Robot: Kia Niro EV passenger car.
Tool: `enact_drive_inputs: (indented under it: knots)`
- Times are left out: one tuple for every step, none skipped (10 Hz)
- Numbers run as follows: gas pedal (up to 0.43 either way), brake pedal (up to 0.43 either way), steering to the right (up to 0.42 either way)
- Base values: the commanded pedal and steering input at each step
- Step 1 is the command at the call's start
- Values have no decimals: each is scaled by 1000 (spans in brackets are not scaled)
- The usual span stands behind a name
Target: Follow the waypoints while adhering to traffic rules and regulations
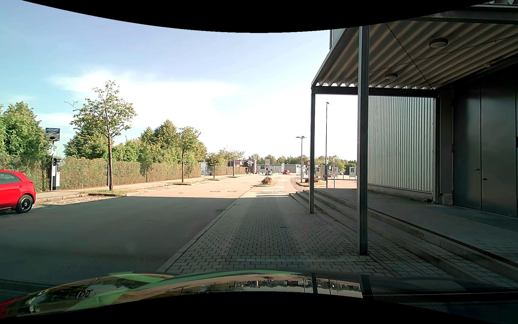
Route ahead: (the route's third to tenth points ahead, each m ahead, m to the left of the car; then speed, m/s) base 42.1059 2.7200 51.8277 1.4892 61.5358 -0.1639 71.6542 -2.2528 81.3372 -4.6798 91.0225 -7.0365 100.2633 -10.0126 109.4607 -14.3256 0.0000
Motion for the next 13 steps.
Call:
enact_drive_inputs:
  knots:
    - [0,378,-67]
    - [0,378,-67]
    - [0,378,-67]
    - [0,378,-68]
    - [0,378,-68]
    - [0,378,-68]
    - [0,378,-68]
    - [0,378,-68]
    - [0,378,-68]
    - [0,378,-68]
    - [0,378,-67]
    - [0,378,-68]
    - [0,384,-67]
